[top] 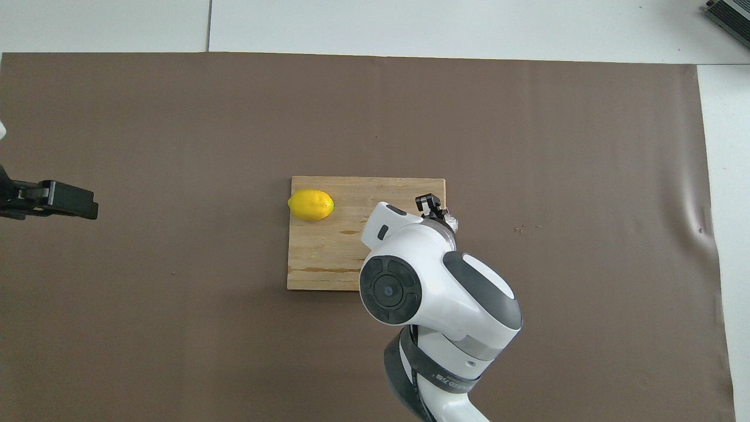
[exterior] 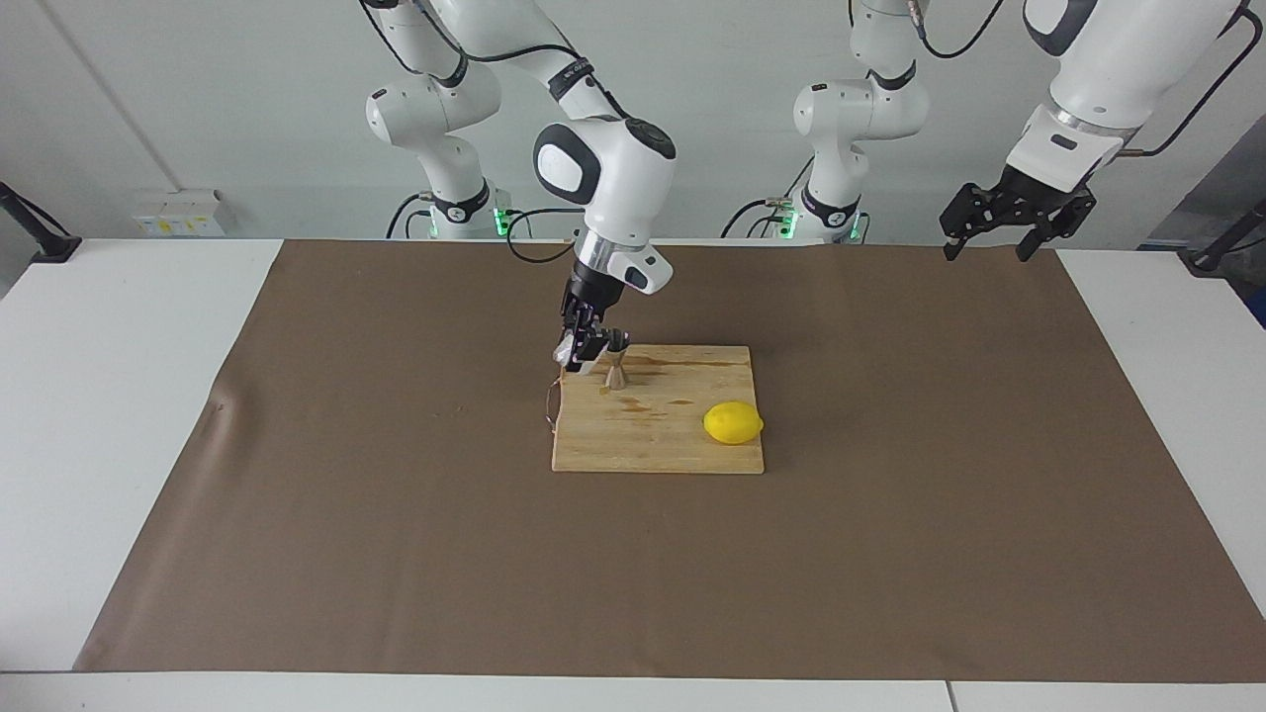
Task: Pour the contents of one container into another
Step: 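Position the white cup above the jigger with the right gripper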
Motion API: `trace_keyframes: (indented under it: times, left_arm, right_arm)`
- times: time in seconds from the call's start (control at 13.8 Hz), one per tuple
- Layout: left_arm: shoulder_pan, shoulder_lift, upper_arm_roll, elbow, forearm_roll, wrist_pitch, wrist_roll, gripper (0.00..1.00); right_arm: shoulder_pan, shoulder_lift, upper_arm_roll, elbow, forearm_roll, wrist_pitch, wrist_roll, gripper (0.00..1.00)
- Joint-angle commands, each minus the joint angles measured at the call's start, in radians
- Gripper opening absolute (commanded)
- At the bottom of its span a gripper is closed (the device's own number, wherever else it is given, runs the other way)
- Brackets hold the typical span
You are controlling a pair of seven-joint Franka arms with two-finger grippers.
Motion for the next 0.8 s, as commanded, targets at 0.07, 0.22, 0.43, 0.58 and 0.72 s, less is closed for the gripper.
trace_keyframes:
  times: [0.07, 0.22, 0.43, 0.58, 0.72]
  left_arm:
    - [0.011, -0.028, -0.005, -0.027, 0.009, -0.006, 0.009, 1.00]
    - [0.011, -0.028, -0.005, -0.027, 0.009, -0.006, 0.009, 1.00]
    - [0.011, -0.028, -0.005, -0.027, 0.009, -0.006, 0.009, 1.00]
    - [0.011, -0.028, -0.005, -0.027, 0.009, -0.006, 0.009, 1.00]
    - [0.011, -0.028, -0.005, -0.027, 0.009, -0.006, 0.009, 1.00]
  right_arm:
    - [0.012, -0.020, 0.002, -0.027, -0.045, -0.002, 0.027, 0.20]
    - [0.017, -0.023, 0.002, -0.030, -0.056, -0.002, 0.027, 0.20]
    - [0.022, -0.025, 0.003, -0.032, -0.085, -0.003, 0.028, 0.20]
    - [0.032, -0.026, 0.003, -0.032, -0.086, -0.005, 0.036, 0.20]
    - [0.040, -0.031, 0.003, -0.032, -0.089, -0.011, 0.039, 0.21]
